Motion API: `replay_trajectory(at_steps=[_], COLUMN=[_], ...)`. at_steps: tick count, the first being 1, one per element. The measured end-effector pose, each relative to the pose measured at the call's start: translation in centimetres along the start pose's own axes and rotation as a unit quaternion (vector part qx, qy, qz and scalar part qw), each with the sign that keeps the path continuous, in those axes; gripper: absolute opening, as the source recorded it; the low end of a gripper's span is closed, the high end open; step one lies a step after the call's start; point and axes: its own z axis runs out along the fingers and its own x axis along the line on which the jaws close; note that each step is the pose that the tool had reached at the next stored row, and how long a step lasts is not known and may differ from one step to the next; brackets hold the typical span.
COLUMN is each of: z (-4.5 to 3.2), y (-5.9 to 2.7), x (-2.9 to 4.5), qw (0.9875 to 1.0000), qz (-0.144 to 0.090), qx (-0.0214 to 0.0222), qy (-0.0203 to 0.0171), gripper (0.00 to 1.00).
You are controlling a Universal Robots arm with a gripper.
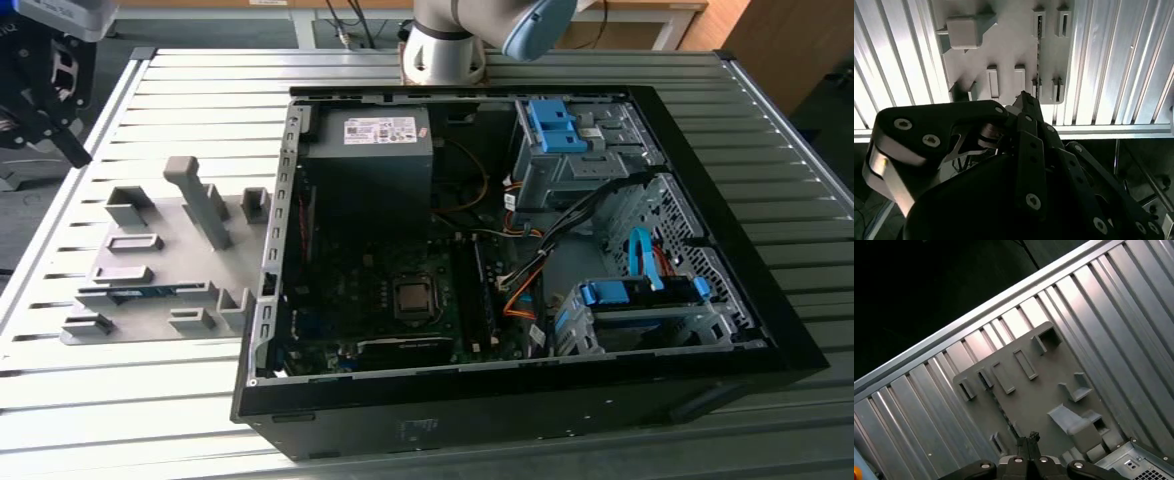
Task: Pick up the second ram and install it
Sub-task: 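Pick up the second ram and move it above second insertion slot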
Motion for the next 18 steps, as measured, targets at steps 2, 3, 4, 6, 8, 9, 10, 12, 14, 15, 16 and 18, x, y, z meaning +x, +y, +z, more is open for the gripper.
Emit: replay_trajectory(at_steps=[2,3,4,6,8,9,10,12,14,15,16,18], z=[0.03,0.03,0.05,0.08,0.13,0.15,0.18,0.24,0.30,0.34,0.37,0.45], y=[0.00,0.00,0.00,0.00,-0.01,-0.01,-0.01,-0.01,-0.01,-0.01,-0.01,-0.02], x=[0.00,0.00,0.00,0.00,0.00,0.00,0.00,0.00,0.00,0.00,0.01,0.01], qw=[0.9998,0.9996,0.9994,0.9987,0.9976,0.9970,0.9962,0.9946,0.9927,0.9917,0.9909,0.9887], qz=[-0.018,-0.027,-0.036,-0.052,-0.069,-0.077,-0.086,-0.104,-0.120,-0.128,-0.135,-0.149], qx=[-0.0003,-0.0005,-0.0006,-0.0009,-0.0011,-0.0013,-0.0015,-0.0018,-0.0020,-0.0022,-0.0023,-0.0026], qy=[0.0007,0.0011,0.0014,0.0020,0.0027,0.0030,0.0033,0.0040,0.0046,0.0049,0.0051,0.0057], gripper=[0.11,0.11,0.11,0.11,0.11,0.11,0.11,0.11,0.11,0.11,0.11,0.11])
